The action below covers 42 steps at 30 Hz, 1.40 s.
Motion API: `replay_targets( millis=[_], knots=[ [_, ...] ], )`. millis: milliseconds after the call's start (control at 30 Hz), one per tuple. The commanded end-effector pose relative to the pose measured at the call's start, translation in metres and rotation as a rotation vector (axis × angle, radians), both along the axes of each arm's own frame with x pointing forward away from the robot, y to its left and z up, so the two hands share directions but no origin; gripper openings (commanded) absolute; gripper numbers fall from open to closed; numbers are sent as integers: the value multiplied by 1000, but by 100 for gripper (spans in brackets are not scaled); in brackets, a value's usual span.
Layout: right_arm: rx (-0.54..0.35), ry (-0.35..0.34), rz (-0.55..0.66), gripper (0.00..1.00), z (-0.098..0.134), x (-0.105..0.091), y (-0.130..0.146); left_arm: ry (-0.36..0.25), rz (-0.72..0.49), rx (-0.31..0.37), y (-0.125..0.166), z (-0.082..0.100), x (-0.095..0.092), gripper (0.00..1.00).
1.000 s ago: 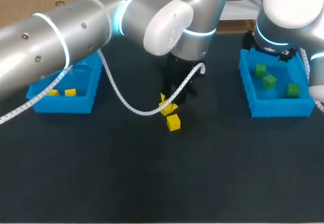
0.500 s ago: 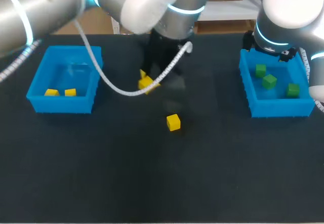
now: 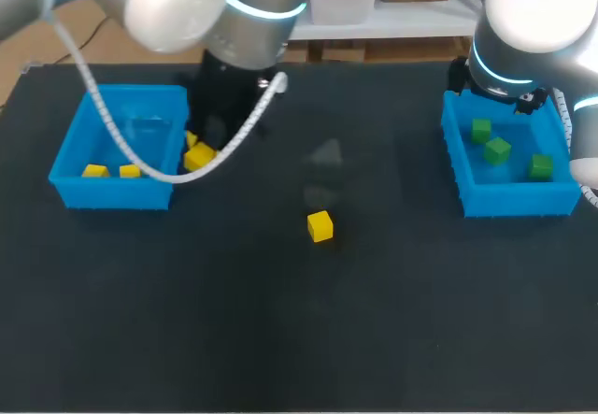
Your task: Put the green cubes in the right bin and the yellow cubes in the left bin.
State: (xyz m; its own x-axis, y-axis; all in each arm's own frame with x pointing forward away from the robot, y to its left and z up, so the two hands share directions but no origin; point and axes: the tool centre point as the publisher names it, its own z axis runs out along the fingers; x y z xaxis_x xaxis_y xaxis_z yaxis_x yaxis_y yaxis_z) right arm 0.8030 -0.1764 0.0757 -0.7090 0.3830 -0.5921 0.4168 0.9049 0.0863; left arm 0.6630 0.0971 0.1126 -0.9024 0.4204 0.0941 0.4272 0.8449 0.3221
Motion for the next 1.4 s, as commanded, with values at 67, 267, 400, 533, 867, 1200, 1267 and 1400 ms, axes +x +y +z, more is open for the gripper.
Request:
replay_targets(
  millis=[67, 267, 400, 533, 867, 1200, 1267, 1400],
  knots=[
    [-1, -4, -1, 100, -1, -1, 0, -102, -6, -95, 30, -2, -10, 0],
    [-1, -4, -1, 100, -1, -1, 0, -100, 57, -117, 61, -3, -1, 0],
    [-1, -4, -1, 100, -1, -1, 0, -100, 109, -125, 81, -1, 6, 0],
    [-1, -4, -1, 100, -1, -1, 0, -99, 144, -111, 103, 6, 17, 0],
    [-1, -4, -1, 100, -1, -1, 0, 7, 129, -16, 135, 26, 72, 0],
    [-1, -4, -1, 100, -1, -1, 0, 104, 118, -12, 136, 16, 102, 16],
    [-1, -4, -1, 100, -1, -1, 0, 117, 114, -15, 135, 14, 103, 80],
    [-1, -4, -1, 100, -1, -1, 0, 123, 111, -15, 133, 10, 103, 100]
  ],
)
